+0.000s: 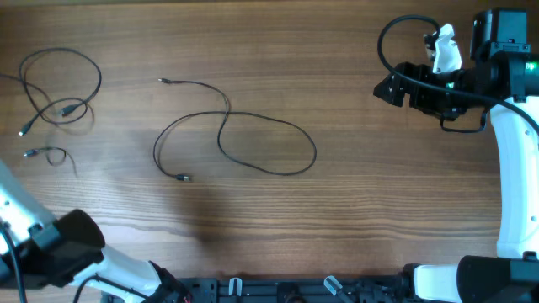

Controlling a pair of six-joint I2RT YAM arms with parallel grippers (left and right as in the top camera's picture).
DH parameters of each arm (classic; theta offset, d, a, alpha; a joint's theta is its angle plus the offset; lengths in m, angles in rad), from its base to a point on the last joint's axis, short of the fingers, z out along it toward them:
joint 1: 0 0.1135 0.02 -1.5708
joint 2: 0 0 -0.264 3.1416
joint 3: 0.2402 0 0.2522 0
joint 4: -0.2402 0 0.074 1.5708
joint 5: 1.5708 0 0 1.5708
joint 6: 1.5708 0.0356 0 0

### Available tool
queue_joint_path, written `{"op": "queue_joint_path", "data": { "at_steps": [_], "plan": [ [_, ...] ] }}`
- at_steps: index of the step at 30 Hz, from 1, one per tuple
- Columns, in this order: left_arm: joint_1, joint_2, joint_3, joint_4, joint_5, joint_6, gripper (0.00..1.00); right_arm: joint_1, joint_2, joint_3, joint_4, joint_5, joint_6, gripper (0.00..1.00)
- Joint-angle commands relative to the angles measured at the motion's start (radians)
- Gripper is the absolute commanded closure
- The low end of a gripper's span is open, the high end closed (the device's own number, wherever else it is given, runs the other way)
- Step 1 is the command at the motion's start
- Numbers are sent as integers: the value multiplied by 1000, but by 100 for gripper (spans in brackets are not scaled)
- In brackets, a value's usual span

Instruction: Untangle cables

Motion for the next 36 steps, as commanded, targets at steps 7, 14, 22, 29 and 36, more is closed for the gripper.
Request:
{"op": "queue_joint_path", "data": {
  "at_steps": [7,14,22,29,36],
  "plan": [
    [-110,40,8,-114,183,52,0,5,8,6,29,-10,5,8],
    [-478,87,-15,-340,253,415,0,5,8,6,27,5,5,7],
    [-797,98,-361,-282,275,395,13,5,8,6,27,4,8,8],
    [-903,98,-780,67,267,-42,16,5,8,6,31,5,6,7],
    [-1015,98,-984,219,170,-396,29,5,8,6,43,4,9,8]
  ]
}}
